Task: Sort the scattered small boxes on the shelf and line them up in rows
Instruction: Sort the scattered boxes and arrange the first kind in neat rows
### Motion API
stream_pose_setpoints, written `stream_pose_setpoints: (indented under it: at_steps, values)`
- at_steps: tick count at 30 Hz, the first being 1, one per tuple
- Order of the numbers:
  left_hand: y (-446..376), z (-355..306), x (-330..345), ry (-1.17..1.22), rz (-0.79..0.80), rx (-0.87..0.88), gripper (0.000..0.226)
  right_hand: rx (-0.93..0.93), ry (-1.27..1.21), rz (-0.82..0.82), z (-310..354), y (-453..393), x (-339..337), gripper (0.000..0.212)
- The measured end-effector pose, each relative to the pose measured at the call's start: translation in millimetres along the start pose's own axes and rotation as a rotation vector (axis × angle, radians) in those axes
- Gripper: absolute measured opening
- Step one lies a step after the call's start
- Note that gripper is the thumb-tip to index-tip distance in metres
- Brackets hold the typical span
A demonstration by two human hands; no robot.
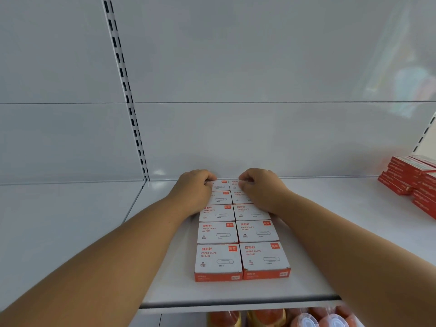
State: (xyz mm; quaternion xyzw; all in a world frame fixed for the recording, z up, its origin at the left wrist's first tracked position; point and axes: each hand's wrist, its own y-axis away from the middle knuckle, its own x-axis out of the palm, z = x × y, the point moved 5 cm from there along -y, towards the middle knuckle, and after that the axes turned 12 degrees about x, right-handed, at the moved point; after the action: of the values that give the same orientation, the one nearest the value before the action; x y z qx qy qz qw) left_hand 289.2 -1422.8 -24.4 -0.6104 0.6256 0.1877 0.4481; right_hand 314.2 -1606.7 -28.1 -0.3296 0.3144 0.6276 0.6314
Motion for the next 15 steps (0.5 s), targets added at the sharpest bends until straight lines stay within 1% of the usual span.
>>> stream_pose_setpoints:
  at_steps: [4,6,7,9,11,12,13,15]
  values:
    - [1.7,-4.1,-3.6,0.016,0.012,-0.006,0.029,0.022,-0.017,0.042,5.3,6.1,-6.9,0.023]
    - [5.2,-9.5,-12.6,0.012,-0.016,-0.009,0.034,0.018,-0.003,0.054,8.1,14.3,-14.7,0.031]
    - [8.2,-13.9,-18.7,-0.001,-0.020,0.005,0.035,-0.009,0.060,0.043,8.9,19.6,-20.1,0.037]
    - [18.9,-27.5,-29.7,-0.063,0.038,0.079,0.032,-0.108,0.198,0.011,10.5,37.2,-31.3,0.045]
    - [41.4,-44.6,-36.8,-0.108,0.149,0.191,0.027,-0.208,0.231,0.022,10.5,64.4,-38.6,0.047]
    - [56.7,-52.7,-39.1,-0.105,0.199,0.255,0.028,-0.248,0.224,0.045,9.1,79.6,-39.8,0.050]
    - [74.1,-59.7,-39.9,-0.097,0.248,0.319,0.037,-0.282,0.215,0.077,7.0,94.9,-38.8,0.054]
    - [108.8,-69.0,-36.7,-0.119,0.357,0.407,0.064,-0.344,0.221,0.134,1.1,121.5,-34.8,0.059]
